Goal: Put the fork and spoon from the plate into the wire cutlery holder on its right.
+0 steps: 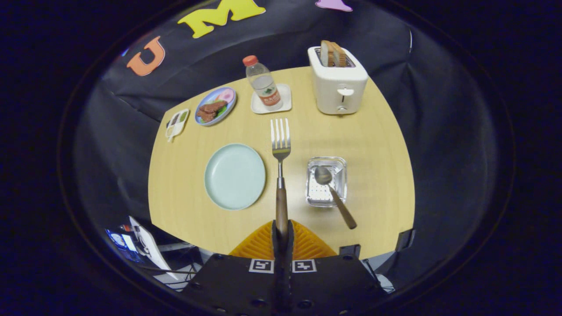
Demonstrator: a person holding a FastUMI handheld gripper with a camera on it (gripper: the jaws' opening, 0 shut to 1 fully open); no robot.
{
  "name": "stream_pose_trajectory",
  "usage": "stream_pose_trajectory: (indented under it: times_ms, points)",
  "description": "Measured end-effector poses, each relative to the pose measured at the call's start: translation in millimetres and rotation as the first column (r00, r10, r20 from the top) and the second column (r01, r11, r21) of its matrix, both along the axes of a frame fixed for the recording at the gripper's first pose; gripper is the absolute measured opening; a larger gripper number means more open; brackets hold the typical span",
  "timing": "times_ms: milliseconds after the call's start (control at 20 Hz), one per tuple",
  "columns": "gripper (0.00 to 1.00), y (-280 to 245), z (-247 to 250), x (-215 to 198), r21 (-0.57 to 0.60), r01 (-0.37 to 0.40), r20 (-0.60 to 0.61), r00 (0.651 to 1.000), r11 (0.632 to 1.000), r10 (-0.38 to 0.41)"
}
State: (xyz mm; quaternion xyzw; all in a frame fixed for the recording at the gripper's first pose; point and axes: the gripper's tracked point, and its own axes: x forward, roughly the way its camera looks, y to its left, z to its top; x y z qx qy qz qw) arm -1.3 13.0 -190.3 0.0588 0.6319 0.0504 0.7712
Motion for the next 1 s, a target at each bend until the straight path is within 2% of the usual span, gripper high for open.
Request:
stream_pose_trajectory:
  times_ms: [150,400,1000]
  points:
    - [0.0,-22,-12,-18,0.005,0.014,-0.075,0.997,1.0,-0.014]
    - [0.01,-38,-27,-25,0.021,0.043,-0.19,0.981,0.999,-0.038]
    - [0.01,-34,-47,-16,0.049,0.103,-0.317,0.945,0.994,-0.082]
